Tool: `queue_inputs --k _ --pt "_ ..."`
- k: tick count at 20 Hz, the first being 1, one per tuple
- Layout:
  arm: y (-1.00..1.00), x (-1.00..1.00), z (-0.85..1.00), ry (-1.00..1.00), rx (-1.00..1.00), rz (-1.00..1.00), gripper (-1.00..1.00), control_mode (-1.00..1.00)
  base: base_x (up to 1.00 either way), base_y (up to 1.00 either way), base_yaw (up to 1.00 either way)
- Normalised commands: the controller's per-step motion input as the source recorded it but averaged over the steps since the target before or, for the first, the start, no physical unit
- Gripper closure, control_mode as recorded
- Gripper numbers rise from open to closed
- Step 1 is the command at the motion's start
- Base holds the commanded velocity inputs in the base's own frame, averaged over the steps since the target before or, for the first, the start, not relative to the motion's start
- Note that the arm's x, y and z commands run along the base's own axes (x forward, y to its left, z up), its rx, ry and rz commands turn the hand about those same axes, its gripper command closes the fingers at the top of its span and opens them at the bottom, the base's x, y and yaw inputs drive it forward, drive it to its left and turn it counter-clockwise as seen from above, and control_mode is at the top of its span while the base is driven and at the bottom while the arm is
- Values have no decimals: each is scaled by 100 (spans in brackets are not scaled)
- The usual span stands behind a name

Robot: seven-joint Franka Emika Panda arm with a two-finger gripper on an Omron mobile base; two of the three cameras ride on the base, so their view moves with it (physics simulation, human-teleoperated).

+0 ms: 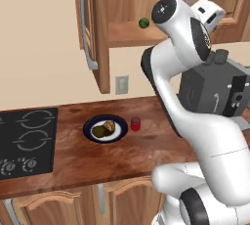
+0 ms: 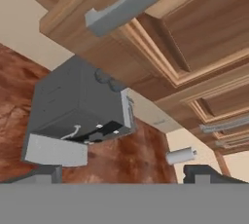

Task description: Pick the avocado and bread from the counter and place them on the plate. Then pick the jam from the cabinet and place it next to the plate. Lastly close the cabinet door.

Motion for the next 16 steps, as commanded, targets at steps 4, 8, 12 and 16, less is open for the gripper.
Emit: queue_inputs --k 4,8,12,16 --pt "11 -100 0 -22 3 13 -100 -100 0 0 0" --pt "9 -93 -4 -13 0 4 -100 -100 0 0 0" --pt "34 -86 -8 0 0 7 -100 -100 0 0 0" --pt "53 -87 0 0 0 11 -100 -100 0 0 0"
